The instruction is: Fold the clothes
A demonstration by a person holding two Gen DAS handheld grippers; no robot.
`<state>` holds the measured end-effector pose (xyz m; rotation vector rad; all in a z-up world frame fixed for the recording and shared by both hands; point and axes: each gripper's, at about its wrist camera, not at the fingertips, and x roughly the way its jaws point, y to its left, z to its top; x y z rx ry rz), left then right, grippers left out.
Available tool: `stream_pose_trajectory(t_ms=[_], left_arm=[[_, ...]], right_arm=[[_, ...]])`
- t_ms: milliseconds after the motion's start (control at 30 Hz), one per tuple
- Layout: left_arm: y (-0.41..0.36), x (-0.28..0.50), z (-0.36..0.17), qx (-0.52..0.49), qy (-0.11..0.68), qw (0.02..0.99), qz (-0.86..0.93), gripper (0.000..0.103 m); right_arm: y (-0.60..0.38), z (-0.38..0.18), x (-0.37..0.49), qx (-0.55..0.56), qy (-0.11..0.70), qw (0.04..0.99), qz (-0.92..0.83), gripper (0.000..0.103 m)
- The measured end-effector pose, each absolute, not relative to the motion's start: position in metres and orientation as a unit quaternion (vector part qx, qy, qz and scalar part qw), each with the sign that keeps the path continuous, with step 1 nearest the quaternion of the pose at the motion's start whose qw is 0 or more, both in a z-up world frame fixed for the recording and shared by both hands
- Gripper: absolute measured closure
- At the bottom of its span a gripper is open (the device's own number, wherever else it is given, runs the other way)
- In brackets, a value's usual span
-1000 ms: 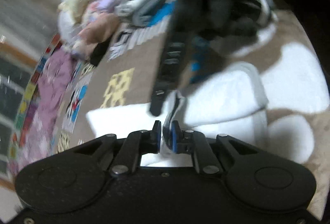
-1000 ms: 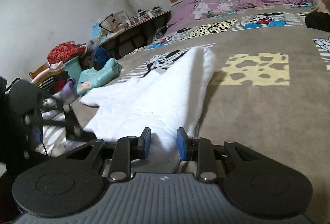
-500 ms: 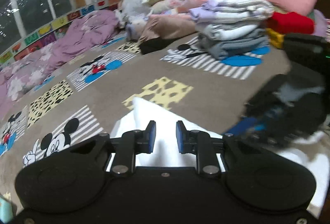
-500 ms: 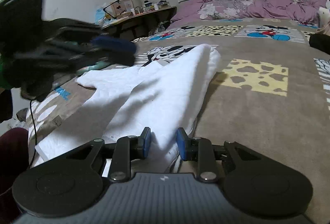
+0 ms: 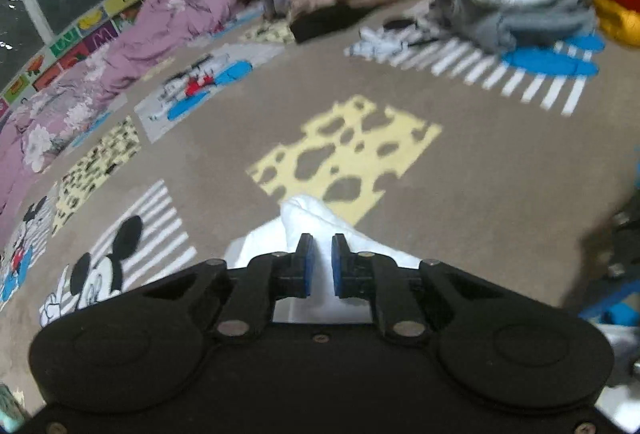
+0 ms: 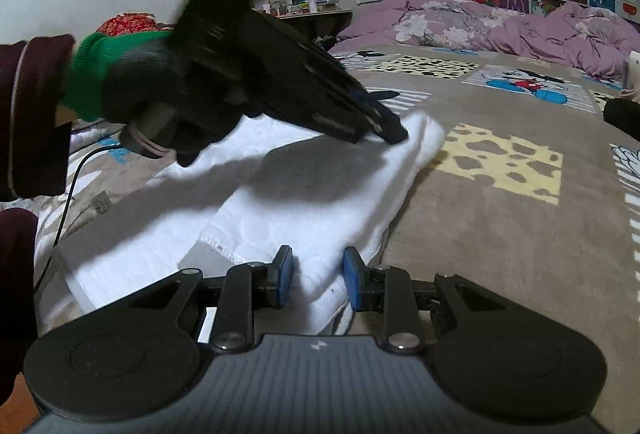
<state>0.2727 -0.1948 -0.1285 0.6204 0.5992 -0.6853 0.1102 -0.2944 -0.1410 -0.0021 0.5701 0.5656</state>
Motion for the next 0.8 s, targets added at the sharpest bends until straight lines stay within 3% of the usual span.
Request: stream_pose_trajectory(t_ms=[167, 567, 600, 633, 700, 767, 800], left_arm=[[-0.198, 0.292, -0.137, 0.259, 0.32, 0.855, -0.316, 0.095], [-0.197, 0.283, -0.138, 0.238, 0.305, 0.877, -0.283, 0.094], [-0.196, 0.28, -0.133, 0.241, 0.303, 0.88, -0.277, 0.086], [-0.193, 0.278, -0.128, 0.237, 0.301, 0.885, -0.265, 0.069], [-0.178, 0.269, -0.115, 0.212, 0.292, 0.898, -0.251, 0.05], [-0.161, 0.259, -0.103, 0.186, 0.283, 0.91, -0.239, 0.05], [-0.152, 0.254, -0.098, 0.174, 0.28, 0.915, -0.232, 0.05]], right_arm=[[-0.291, -0.142, 0.109, -0.012, 0.274, 0.923, 0.268, 0.073], [-0.281, -0.141, 0.1, -0.051, 0.255, 0.935, 0.243, 0.073], [-0.28, -0.14, 0.097, -0.055, 0.249, 0.938, 0.235, 0.073], [-0.281, -0.138, 0.092, -0.052, 0.245, 0.941, 0.229, 0.072], [-0.283, -0.134, 0.084, -0.042, 0.237, 0.947, 0.215, 0.063], [-0.286, -0.13, 0.075, -0.032, 0.228, 0.952, 0.201, 0.049], [-0.288, -0.128, 0.072, -0.02, 0.227, 0.954, 0.197, 0.048]])
